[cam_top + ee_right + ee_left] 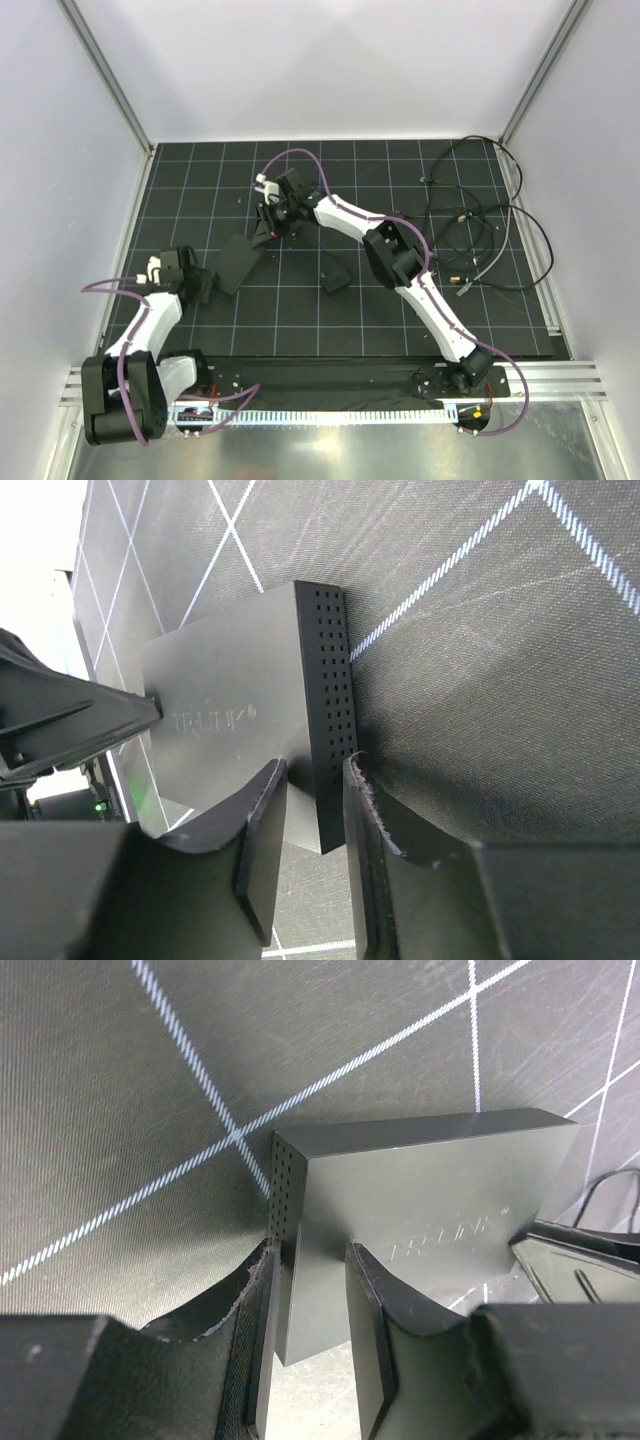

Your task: Pull the plug from the switch port

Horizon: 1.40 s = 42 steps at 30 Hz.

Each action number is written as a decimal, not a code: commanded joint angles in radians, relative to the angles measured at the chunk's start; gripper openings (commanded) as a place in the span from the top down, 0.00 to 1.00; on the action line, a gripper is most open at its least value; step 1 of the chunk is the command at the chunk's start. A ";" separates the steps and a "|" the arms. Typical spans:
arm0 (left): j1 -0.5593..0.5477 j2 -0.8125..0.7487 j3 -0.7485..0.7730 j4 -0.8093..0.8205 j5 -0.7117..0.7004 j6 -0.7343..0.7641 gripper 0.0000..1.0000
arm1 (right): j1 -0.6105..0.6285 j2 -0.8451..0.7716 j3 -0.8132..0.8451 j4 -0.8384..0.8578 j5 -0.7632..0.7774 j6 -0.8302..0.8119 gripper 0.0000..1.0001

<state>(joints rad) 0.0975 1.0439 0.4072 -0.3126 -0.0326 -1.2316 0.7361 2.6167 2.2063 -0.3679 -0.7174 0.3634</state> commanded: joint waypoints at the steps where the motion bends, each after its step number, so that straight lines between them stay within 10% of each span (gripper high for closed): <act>1: -0.002 0.059 0.064 0.046 -0.035 0.073 0.64 | 0.016 -0.050 -0.046 0.052 -0.016 0.015 0.68; 19: 0.002 0.490 0.430 0.033 0.085 0.313 0.58 | 0.123 -0.291 -0.422 0.308 0.097 0.325 0.76; 32: 0.002 0.133 0.529 -0.215 -0.017 0.488 0.29 | 0.123 -0.716 -0.700 -0.051 0.592 0.111 0.01; 35: -0.004 0.029 0.431 -0.185 0.196 0.477 0.01 | 0.120 -0.820 -0.804 -0.126 0.709 0.129 0.00; 42: -0.183 -0.172 0.196 -0.050 0.414 0.396 0.00 | 0.123 -1.082 -1.164 -0.111 0.872 0.264 0.00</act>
<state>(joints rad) -0.0097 0.9436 0.6529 -0.4297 0.2367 -0.8085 0.8532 1.6180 1.1614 -0.4454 0.0299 0.5591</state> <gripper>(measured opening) 0.994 0.996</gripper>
